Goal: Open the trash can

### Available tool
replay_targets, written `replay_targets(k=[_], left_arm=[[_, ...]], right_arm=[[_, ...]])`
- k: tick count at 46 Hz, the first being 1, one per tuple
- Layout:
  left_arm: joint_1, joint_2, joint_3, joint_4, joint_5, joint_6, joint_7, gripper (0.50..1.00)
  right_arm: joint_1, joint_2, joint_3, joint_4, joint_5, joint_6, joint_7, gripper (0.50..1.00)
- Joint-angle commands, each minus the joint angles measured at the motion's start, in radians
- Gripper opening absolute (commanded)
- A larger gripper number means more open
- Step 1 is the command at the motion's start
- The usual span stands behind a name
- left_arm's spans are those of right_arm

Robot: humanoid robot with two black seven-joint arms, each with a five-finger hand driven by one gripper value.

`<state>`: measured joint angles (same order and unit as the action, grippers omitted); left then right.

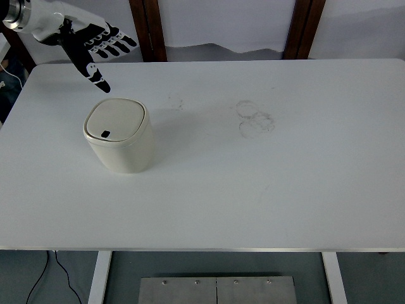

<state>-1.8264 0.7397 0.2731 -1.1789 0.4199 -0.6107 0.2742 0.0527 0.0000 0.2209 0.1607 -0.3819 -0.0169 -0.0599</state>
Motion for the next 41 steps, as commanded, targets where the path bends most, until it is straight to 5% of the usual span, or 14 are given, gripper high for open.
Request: replay_targets(k=[1,12,30,41], left_arm=[[-0.001,0.013,0.002,-0.047,0.002,0.000,0.000,1.000],[-0.010,0.101,0.002,-0.177,0.039,0.000,0.000,1.000],[0.019,0.265,0.018,-0.266,0.108,0.000,0.002,1.000],[0.052,0.279,0.018,-0.269,0.123,0.000,0.002,1.000]], right_arm=[[0.003,0.000,0.000,0.000,0.000,0.000,0.000,0.995],[0.003,0.000,0.000,0.000,0.000,0.000,0.000,0.995],[0.007,0.000,-0.002,0.000,0.000,0.000,0.000,0.995],[0.012,0.000,0.000,0.000,0.000,0.000,-0.001,0.995]])
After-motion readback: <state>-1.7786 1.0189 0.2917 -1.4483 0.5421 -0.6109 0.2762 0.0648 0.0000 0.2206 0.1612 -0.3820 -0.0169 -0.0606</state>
